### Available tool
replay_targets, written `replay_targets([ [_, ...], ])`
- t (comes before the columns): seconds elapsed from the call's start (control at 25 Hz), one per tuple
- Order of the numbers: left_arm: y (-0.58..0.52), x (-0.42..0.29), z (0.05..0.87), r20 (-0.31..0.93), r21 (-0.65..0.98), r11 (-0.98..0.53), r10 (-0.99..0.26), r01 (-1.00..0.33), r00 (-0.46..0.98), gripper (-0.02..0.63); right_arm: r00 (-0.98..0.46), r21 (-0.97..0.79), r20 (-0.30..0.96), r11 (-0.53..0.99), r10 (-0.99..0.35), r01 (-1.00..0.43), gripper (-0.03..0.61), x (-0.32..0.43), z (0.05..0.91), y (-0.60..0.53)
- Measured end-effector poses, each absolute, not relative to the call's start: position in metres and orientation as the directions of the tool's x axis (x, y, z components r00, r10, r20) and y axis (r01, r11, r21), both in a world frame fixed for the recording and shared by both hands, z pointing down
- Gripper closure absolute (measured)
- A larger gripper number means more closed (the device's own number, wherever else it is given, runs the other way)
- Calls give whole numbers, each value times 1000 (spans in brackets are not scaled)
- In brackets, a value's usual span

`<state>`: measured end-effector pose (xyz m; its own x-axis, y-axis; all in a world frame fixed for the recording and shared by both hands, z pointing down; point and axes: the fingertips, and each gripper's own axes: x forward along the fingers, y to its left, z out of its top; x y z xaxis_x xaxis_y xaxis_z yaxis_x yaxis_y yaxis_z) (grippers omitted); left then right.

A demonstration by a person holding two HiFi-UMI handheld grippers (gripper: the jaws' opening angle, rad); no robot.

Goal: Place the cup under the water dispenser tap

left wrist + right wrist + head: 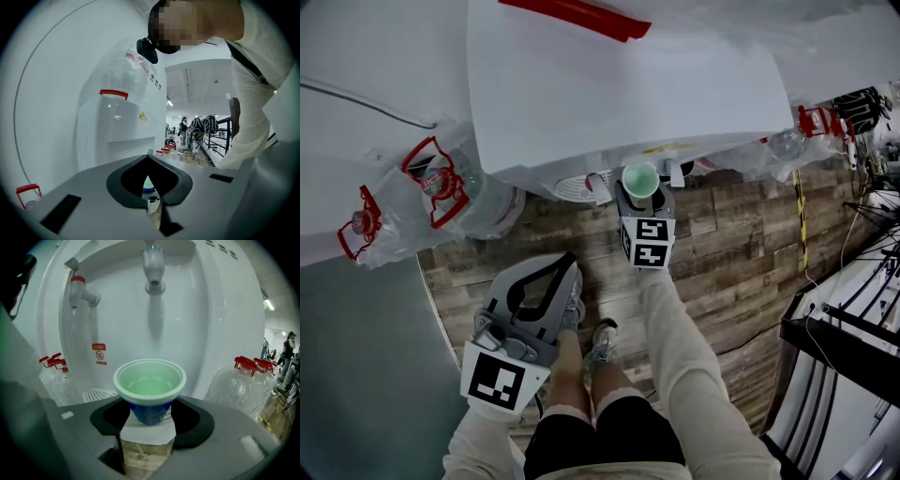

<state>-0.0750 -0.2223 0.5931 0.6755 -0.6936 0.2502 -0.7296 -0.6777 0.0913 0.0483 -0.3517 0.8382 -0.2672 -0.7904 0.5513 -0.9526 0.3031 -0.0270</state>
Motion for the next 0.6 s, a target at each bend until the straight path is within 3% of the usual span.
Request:
replay_targets([
  [0.6,-226,-77,598,259,94,-683,-686,-724,680,609,-267,-42,564,296,-781,-954,278,49,842,-358],
])
